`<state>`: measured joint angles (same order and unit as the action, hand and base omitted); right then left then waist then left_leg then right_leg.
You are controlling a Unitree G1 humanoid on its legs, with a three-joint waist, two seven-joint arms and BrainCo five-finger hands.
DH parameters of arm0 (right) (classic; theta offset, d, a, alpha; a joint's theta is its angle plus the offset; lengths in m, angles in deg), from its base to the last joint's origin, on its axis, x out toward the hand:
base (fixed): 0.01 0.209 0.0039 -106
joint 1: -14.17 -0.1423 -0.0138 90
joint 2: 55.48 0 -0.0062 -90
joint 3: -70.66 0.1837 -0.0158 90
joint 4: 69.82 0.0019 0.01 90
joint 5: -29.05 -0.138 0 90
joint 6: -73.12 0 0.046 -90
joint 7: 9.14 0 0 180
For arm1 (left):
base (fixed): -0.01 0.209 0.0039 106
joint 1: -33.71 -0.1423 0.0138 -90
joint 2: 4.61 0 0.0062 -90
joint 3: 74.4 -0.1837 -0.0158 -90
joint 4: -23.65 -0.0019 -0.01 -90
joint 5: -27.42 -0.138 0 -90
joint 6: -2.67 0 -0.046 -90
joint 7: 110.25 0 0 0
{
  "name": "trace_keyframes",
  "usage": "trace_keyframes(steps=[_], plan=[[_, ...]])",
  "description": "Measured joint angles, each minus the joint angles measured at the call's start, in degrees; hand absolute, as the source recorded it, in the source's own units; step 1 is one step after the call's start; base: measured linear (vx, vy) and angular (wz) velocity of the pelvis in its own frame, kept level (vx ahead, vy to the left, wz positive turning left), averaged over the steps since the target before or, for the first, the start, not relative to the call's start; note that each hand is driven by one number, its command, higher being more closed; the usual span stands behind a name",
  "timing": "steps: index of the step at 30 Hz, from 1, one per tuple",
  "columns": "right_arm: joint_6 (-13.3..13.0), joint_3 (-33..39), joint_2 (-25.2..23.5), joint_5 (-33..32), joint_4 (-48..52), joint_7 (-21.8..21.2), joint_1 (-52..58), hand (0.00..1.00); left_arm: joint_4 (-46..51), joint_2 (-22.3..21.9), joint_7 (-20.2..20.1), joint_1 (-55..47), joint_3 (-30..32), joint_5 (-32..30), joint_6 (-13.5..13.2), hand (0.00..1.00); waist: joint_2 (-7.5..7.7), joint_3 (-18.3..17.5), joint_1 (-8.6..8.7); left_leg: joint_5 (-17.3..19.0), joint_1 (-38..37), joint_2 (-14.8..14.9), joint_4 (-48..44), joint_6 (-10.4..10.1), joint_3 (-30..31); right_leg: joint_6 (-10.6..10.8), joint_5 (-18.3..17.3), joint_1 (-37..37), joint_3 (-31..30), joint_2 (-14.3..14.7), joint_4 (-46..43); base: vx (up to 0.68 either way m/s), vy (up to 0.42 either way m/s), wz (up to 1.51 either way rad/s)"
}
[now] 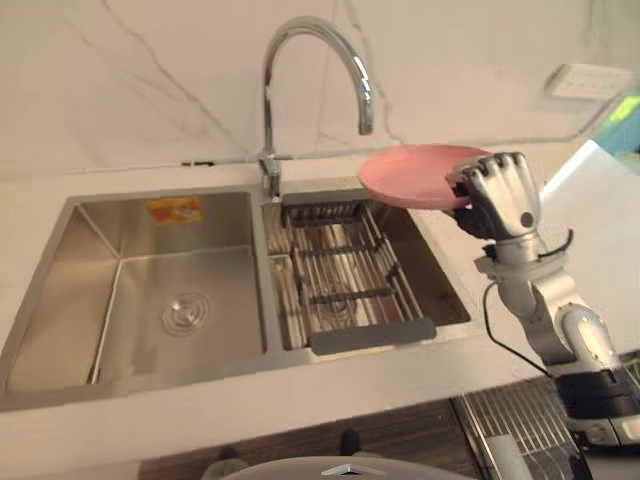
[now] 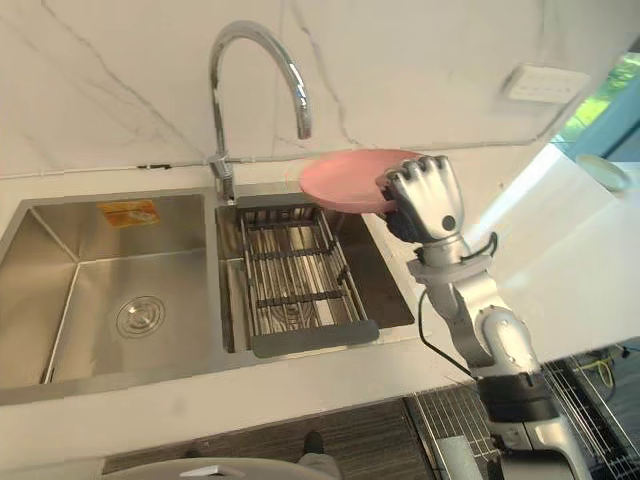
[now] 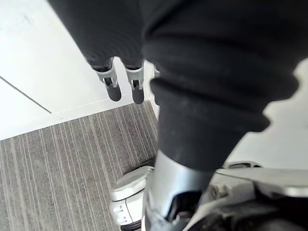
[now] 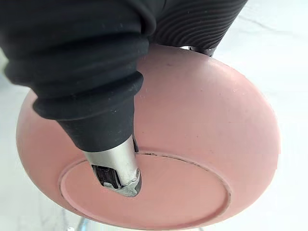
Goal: Walk over to the sink, pick up the cup, carry it to the dishwasher, place the cup inside the dishwasher, then close the dishwasher door
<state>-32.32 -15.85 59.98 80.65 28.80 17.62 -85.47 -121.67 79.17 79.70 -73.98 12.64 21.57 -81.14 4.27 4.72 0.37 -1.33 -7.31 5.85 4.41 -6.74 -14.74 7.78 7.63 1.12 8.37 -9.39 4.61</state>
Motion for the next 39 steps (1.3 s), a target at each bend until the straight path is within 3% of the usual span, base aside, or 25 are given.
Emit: trace_keyframes(steps=[4,13,16,20,21,22,23,24,25,26,28,32,33,34,35,36,37,38,39], plan=[[-0.64,6.15,0.0,0.14,-0.03,0.22,6.01,1.0,-0.5,0.01,-0.01,-0.67,-0.05,-0.05,-0.01,0.0,0.17,-1.18,1.6,1.01,-0.13,-0.07,-0.6,-0.23,-2.09,0.02,0.01,-1.04,-2.08,0.07,0.0,0.0,0.007,-0.32],[-0.29,17.54,0.0,0.53,-2.65,7.11,16.19,1.0,-2.07,0.6,-0.31,-1.69,-1.66,0.02,0.44,0.0,0.53,-2.56,5.59,4.28,-1.78,-0.06,-2.88,-0.55,-7.39,-0.35,-0.35,-1.97,-7.22,0.45,0.28,0.0,0.008,-0.3],[1.98,20.01,0.0,0.3,-6.48,10.43,16.88,1.0,-2.07,0.93,-0.39,-1.7,-1.77,0.11,0.85,0.0,0.78,-2.49,6.99,5.34,-0.97,-0.21,-4.74,-0.16,-8.85,-0.38,-0.14,-3.19,-8.92,0.31,-0.35,-0.01,0.0,-0.22],[3.8,24.66,-0.11,-0.28,-10.7,14.57,18.42,1.0,-1.63,1.21,-0.44,-1.01,-1.66,1.07,1.16,0.0,1.24,-1.14,7.9,11.14,3.05,1.11,-15.77,0.01,-8.89,-0.54,0.05,-3.91,-10.35,-0.24,-2.14,-0.12,0.025,-0.15],[4.07,26.19,-0.2,-0.53,-11.99,16.35,18.64,1.0,-1.46,1.17,-0.44,-1.11,-1.39,1.31,1.16,0.0,1.29,-0.97,7.49,12.92,3.46,1.2,-18.81,0.39,-9.02,-1.07,-0.16,-4.08,-11.12,-0.25,-2.34,-0.22,0.057,-0.43],[4.43,27.22,-0.36,-0.91,-12.38,17.47,19.07,1.0,-1.46,0.99,-0.4,-1.18,-1.1,1.31,1.17,0.0,1.18,-0.92,7.13,14.05,3.5,1.36,-20.51,0.74,-9.28,-3.38,-0.83,-4.03,-10.47,-0.23,-2.34,-0.27,0.089,-0.7],[4.34,28.11,-0.38,-1.87,-12.38,18.42,19.72,1.0,-1.45,0.82,-0.37,-1.22,-0.74,1.3,1.18,0.0,0.96,-0.78,6.78,15.0,3.37,1.54,-20.99,1.35,-9.49,-7.3,-1.7,-4.19,-8.91,-0.13,-2.29,-0.28,0.12,-0.98],[3.94,28.87,-0.49,-2.47,-12.36,19.74,20.55,1.0,-1.43,0.49,-0.37,-1.4,0.58,1.31,1.36,0.0,0.74,-0.63,6.58,15.51,3.23,2.49,-20.68,2.01,-10.58,-11.33,-4.83,-4.66,-6.76,0.07,-2.12,-0.26,0.114,-0.96],[3.87,29.05,-0.55,-2.8,-12.35,20.16,20.85,1.0,-1.41,0.41,-0.38,-1.47,0.73,1.31,1.44,0.0,0.6,-0.6,6.7,15.52,2.91,2.77,-20.24,2.05,-11.38,-11.86,-6.85,-4.84,-5.74,0.15,-2.07,-0.22,0.091,-1.15],[3.7,29.74,-1.26,-2.99,-12.41,21.06,21.36,1.0,-1.34,-0.2,-0.38,-1.7,0.78,1.43,1.79,0.0,-0.76,-0.06,7.12,15.37,2.65,4.8,-19.07,2.25,-13.8,-9.99,-5.75,-6.15,-1.58,0.8,-5.46,-0.12,0.051,-0.96],[3.36,31.99,-2.96,-3.32,-12.9,22.3,22.5,1.0,-1.35,0.28,-0.77,-1.69,1.18,1.91,2.74,0.0,-1.69,-0.43,7.87,13.85,2.59,6.23,-16.35,2.36,-15.01,-9.56,-4.98,-7.36,4.2,1.31,-12.22,-0.07,0.046,-0.74],[6.22,33.32,-8.25,-4.93,-19.41,25.06,22.87,1.0,-1.27,0.3,-1.58,-1.0,3.84,3.41,3.71,0.0,-1.58,-0.51,7.08,9.59,6.92,9.01,-15.23,3.33,-13.25,-8.85,-8.59,-4.19,8.37,-1.0,-23.3,0.02,-0.065,-0.13],[7.28,32.38,-9.39,-5.28,-21.13,25.25,22.69,1.0,-0.97,0.26,-1.64,-0.55,5.12,3.46,4.28,0.0,-1.17,-0.64,6.74,9.57,9.76,9.75,-17.8,3.53,-11.91,-9.5,-6.23,-2.53,8.4,-2.1,-24.31,0.06,-0.172,0.19],[7.77,31.88,-9.79,-5.34,-21.8,25.26,22.42,1.0,-0.72,0.4,-1.63,-0.2,5.52,3.51,4.59,0.0,0.15,-0.95,6.32,9.66,11.31,10.07,-20.07,3.15,-11.72,-8.41,-5.15,-1.7,8.18,-2.36,-23.19,0.11,-0.252,0.07],[8.66,30.15,-9.83,-5.81,-23.86,25.08,19.88,1.0,-0.71,-0.17,-1.54,1.11,7.47,3.7,4.94,0.0,-0.72,0.17,5.3,9.11,14.39,12.18,-24.43,2.85,-11.54,-7.92,-5.15,-1.68,8.86,-0.42,-20.83,0.03,-0.193,-0.23],[9.29,27.83,-10.31,-6.52,-24.71,25.01,16.87,1.0,-0.66,-0.25,-1.47,1.86,9.55,4.63,5.03,0.0,-0.22,1.19,3.73,9.57,18.57,14.65,-31.18,3.12,-12.23,-8.64,-4.61,-0.62,9.19,0.71,-17.81,0.01,-0.212,-0.31],[9.34,27.07,-10.57,-6.56,-25.08,25.08,15.51,1.0,-0.71,-0.08,-1.19,2.68,10.15,4.82,5.04,0.0,0.25,1.32,3.34,10.17,19.97,14.02,-32.16,2.59,-11.95,-8.23,-4.89,0.01,9.13,0.64,-16.23,-0.06,-0.098,-0.28],[9.12,26.05,-9.54,-6.61,-25.44,25.1,13.93,1.0,-0.47,-0.18,-0.24,3.06,9.97,5.76,5.01,0.0,-0.81,1.3,2.59,8.31,20.2,13.28,-28.84,5.32,-12.69,-6.01,-4.68,1.36,9.5,1.49,-12.29,-0.01,-0.049,-0.09],[8.07,25.58,-10.06,-6.76,-25.3,25.14,12.17,1.0,-0.35,0.56,0.6,3.65,10.23,6.35,4.92,0.0,-0.49,1.3,2.51,9.39,19.72,13.55,-27.34,5.12,-13.75,-3.12,-5.72,2.79,9.83,1.92,-8.81,0.01,-0.053,-0.05]])
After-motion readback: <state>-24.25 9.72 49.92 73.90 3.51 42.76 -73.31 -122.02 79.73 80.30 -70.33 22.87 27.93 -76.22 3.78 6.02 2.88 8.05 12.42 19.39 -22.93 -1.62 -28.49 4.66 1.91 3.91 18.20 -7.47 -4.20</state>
